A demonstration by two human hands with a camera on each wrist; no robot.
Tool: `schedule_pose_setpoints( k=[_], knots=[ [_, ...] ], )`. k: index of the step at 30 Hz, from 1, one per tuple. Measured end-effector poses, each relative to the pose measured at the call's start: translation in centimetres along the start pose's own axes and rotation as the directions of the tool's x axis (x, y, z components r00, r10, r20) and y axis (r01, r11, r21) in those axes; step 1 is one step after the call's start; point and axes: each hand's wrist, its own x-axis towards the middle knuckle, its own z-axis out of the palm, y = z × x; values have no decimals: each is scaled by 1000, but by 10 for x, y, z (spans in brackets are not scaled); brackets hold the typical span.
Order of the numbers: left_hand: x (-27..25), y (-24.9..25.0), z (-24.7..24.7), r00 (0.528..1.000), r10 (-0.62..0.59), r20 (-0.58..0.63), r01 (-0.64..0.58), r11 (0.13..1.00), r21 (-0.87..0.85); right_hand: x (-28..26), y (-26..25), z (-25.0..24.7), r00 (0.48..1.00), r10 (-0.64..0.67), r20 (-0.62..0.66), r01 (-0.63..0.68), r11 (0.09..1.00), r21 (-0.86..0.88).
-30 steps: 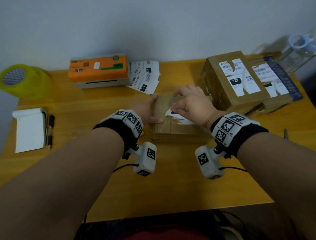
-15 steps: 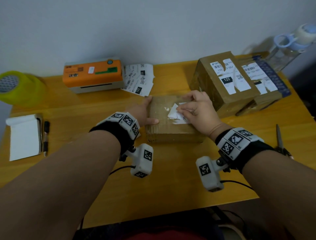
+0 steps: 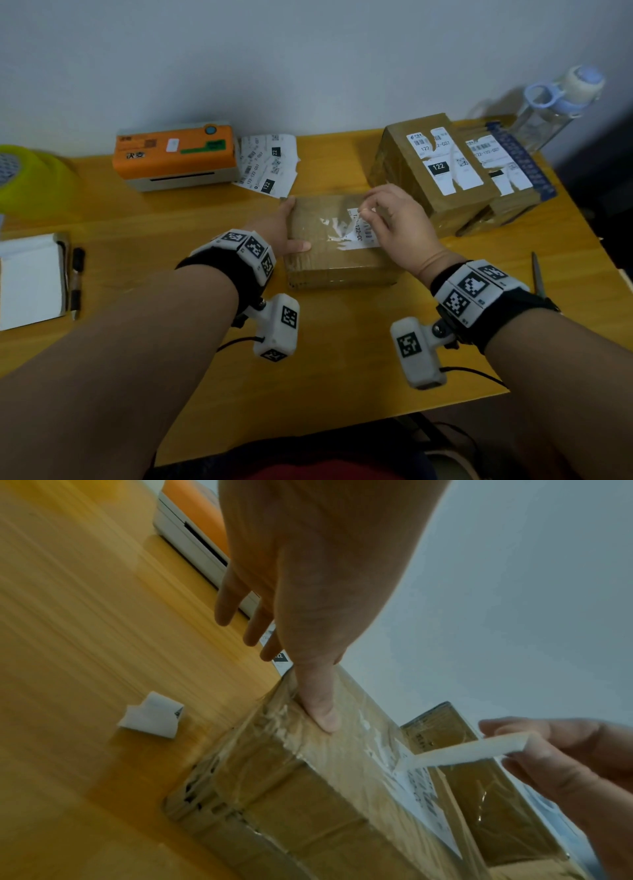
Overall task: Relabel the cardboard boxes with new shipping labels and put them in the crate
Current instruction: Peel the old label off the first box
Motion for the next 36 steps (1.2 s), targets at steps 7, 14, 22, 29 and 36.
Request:
schedule_pose_setpoints(
  k=[7, 14, 22, 29, 36],
  knots=[
    [-2, 2, 0, 1000, -8, -13, 8, 999, 31, 5, -9, 3, 997, 53, 52, -55, 998, 32],
    [-5, 2, 3, 997, -55, -52, 59, 995, 75, 8, -13, 1, 998, 55, 6, -55, 995, 88],
    [-11, 3, 3, 997, -47, -63, 54, 993, 105, 13, -13, 2, 993, 94, 76, -106, 978, 180],
    [-24, 37, -19, 937, 258, -234, -279, 959, -59, 19, -4, 3, 961, 98, 257, -183, 925, 333],
    [-20, 43, -18, 946, 215, -242, -233, 971, -49, 22, -3, -9, 956, 165, 241, -201, 971, 132]
  ],
)
